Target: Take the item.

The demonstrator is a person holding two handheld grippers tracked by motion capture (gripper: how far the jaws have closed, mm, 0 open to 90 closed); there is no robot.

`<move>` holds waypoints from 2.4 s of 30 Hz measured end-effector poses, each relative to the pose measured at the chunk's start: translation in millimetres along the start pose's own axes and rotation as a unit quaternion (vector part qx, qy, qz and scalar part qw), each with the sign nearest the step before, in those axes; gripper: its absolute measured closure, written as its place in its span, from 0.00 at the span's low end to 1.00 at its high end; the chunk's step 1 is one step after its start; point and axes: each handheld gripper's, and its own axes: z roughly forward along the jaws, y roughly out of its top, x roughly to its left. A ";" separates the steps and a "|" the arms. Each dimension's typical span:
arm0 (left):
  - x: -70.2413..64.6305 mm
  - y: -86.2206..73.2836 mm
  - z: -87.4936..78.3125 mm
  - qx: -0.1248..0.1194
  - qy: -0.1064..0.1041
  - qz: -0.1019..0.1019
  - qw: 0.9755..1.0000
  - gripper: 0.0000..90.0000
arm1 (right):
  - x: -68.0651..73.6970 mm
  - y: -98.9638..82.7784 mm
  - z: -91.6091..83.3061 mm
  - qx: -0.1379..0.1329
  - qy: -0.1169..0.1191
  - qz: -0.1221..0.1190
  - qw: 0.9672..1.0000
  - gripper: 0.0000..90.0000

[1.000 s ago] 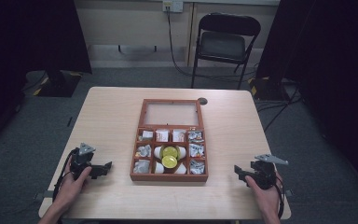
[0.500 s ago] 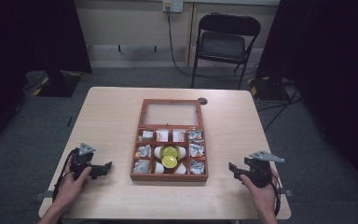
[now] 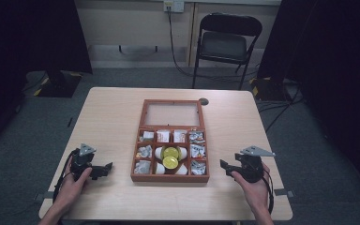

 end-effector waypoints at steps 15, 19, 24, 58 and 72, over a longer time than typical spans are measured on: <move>0.1 0.0 -0.1 0.001 0.000 0.001 1.000 0.00 | 17.3 22.6 14.5 -0.007 0.034 -0.012 0.999 0.37; 0.1 0.0 -0.1 0.000 0.000 0.000 1.000 0.00 | 20.8 27.7 16.8 -0.007 0.039 -0.015 0.999 0.37; 0.1 0.0 -0.1 0.000 0.000 0.001 1.000 0.00 | 25.9 34.0 19.8 -0.007 0.044 -0.023 0.999 0.37; 0.0 -1.0 -1.0 0.001 0.001 0.004 1.000 0.00 | 80.0 64.4 59.1 0.008 0.129 -0.070 0.989 0.39; 0.0 -1.2 -1.2 0.001 0.000 0.004 1.000 0.00 | 101.4 73.2 76.6 0.012 0.151 -0.092 0.984 0.38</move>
